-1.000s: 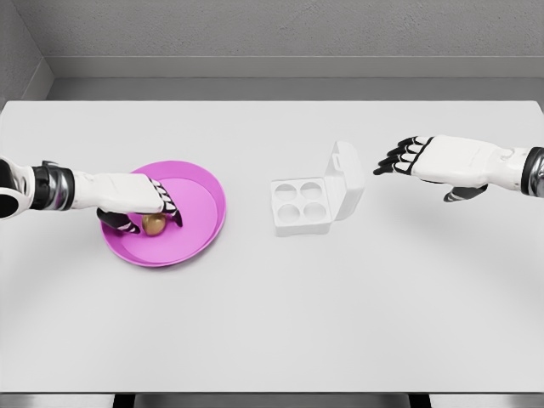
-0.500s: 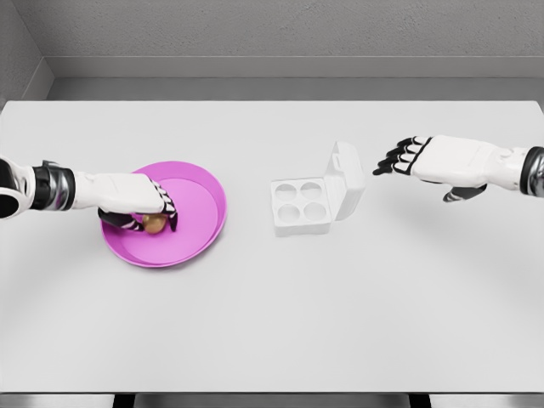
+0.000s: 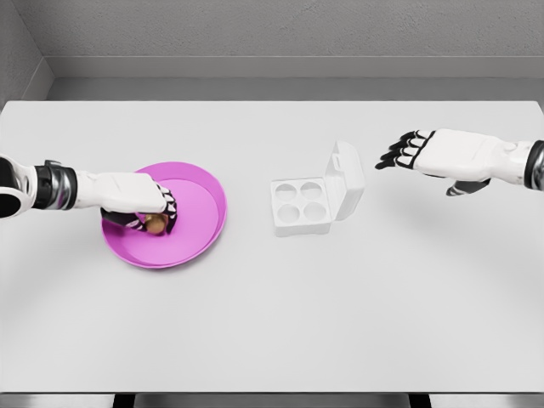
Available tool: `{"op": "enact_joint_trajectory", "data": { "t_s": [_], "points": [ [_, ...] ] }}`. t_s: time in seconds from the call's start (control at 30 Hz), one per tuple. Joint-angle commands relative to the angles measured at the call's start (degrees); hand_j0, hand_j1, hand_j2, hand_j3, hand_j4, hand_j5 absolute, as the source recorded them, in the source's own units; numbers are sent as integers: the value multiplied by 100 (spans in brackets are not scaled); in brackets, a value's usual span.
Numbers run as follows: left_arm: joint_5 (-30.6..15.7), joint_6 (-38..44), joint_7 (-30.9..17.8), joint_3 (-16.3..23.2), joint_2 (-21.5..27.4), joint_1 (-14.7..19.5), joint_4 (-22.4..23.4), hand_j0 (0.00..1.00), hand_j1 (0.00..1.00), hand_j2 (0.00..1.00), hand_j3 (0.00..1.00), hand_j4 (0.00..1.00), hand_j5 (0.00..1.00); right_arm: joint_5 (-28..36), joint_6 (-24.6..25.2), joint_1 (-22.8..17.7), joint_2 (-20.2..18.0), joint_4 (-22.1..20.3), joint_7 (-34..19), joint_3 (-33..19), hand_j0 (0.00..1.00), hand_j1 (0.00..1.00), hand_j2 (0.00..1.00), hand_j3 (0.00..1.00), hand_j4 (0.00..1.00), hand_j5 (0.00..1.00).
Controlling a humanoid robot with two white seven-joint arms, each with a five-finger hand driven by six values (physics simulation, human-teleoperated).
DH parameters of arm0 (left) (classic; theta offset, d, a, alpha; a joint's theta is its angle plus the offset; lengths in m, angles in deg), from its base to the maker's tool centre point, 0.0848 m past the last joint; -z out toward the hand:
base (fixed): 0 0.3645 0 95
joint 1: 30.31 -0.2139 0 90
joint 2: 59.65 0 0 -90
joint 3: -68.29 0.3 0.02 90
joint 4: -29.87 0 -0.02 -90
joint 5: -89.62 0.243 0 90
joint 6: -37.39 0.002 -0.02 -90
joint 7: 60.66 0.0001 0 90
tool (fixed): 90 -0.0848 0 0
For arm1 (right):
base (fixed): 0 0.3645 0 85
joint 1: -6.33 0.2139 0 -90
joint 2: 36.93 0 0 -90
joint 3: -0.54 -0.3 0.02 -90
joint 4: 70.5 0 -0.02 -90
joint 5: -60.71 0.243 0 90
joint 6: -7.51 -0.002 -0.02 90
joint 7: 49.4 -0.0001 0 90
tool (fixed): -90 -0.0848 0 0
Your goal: Pack egg into the box and close the box lid
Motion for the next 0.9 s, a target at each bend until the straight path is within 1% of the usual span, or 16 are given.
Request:
{"op": "enact_joint_trajectory", "data": {
  "t_s": [0.0, 0.13, 0.2, 0.23, 0.37, 0.5, 0.7, 0.8, 0.87],
  "points": [
    [-29, 11, -1, -32, -64, 9, -2, 42, 42, 42, 42, 42, 42, 27, 15, 0, -16, 8, 2, -1, 100, 100, 100, 100, 100, 100],
    [-55, 11, -1, -217, -143, 9, -10, 41, 41, 41, 41, 41, 41, 27, 15, -9, -24, 17, 2, 8, 100, 100, 100, 100, 100, 100],
    [-55, 11, -1, -252, -249, 18, -10, 41, 41, 41, 41, 41, 41, 27, 15, -9, -24, 96, 2, 16, 100, 100, 100, 100, 100, 100],
    [-64, 11, -1, -349, -301, 18, -10, 41, 41, 41, 41, 41, 41, 27, 15, -9, -24, 122, 2, 25, 100, 100, 100, 100, 100, 100],
    [-73, 11, -1, -366, -495, 79, -2, 40, 40, 40, 40, 40, 40, 27, 15, -9, -16, 140, 2, 60, 100, 100, 100, 100, 100, 100],
    [-91, 11, -1, -366, -741, 237, 16, 40, 40, 40, 40, 40, 40, 27, 15, -9, -7, 140, 2, 131, 100, 100, 100, 100, 100, 100],
    [-82, 11, -1, -357, -1093, 369, 34, 40, 40, 40, 40, 40, 40, 27, 15, -9, 2, 140, 2, 175, 100, 100, 100, 100, 100, 100],
    [-82, 11, -1, -357, -1312, 457, 33, 40, 40, 40, 40, 40, 40, 27, 15, -9, 2, 140, 2, 183, 100, 100, 100, 100, 100, 100],
    [-73, 11, -1, -357, -1541, 562, 51, 40, 40, 40, 40, 40, 40, 27, 15, -9, 2, 140, 2, 183, 100, 100, 100, 100, 100, 100]
  ]
}}
